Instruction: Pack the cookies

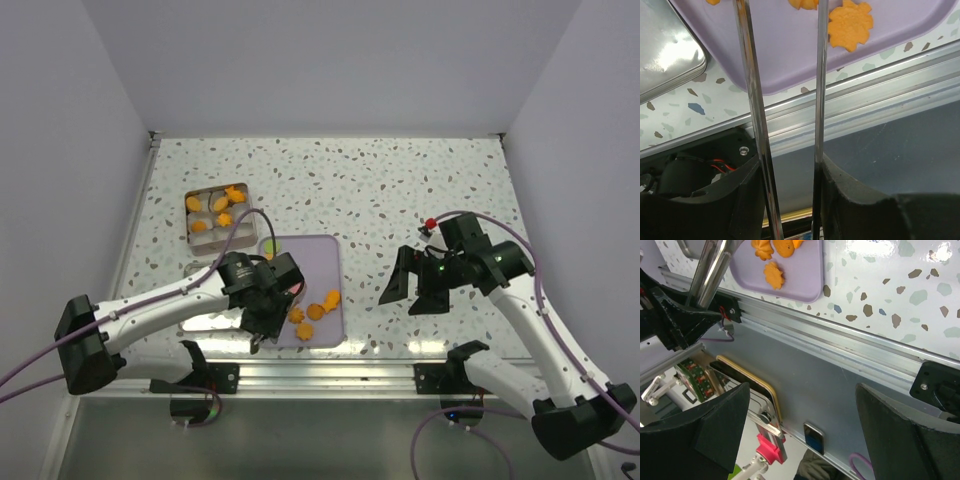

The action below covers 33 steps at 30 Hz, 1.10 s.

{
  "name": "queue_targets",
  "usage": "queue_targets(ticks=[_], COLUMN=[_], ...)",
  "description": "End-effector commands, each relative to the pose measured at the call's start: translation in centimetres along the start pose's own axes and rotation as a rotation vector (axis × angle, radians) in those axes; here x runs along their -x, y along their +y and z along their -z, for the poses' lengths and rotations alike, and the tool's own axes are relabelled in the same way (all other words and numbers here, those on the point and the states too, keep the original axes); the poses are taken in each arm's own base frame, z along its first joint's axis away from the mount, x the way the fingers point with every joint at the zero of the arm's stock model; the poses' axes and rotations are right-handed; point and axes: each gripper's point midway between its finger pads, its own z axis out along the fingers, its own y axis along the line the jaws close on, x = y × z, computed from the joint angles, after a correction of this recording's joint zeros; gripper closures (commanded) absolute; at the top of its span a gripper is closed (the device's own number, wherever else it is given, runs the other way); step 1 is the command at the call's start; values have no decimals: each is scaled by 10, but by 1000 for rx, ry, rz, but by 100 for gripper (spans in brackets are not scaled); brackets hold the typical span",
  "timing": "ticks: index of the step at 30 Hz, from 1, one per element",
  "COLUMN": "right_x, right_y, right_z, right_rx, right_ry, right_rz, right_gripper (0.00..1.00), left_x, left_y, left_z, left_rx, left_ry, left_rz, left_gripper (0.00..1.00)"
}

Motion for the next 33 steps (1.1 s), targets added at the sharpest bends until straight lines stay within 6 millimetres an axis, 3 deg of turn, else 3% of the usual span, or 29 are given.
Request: queue_targets(ticks=[1,18,33], right_x=[1,0,2], right_y=[4,3,4], right_z=[3,5,3], right_rx=[17,12,18], right_ry=[-22,-40,-34], right_rz=[5,-15,-7], right_gripper=[10,10,10], left_x=[2,11,9], left_y=[5,-5,13], left_z=[0,2,-3], left_rx=[57,56,227], left_ry=[-1,12,90], left_rz=[3,-73,-117], left_gripper=[54,51,53])
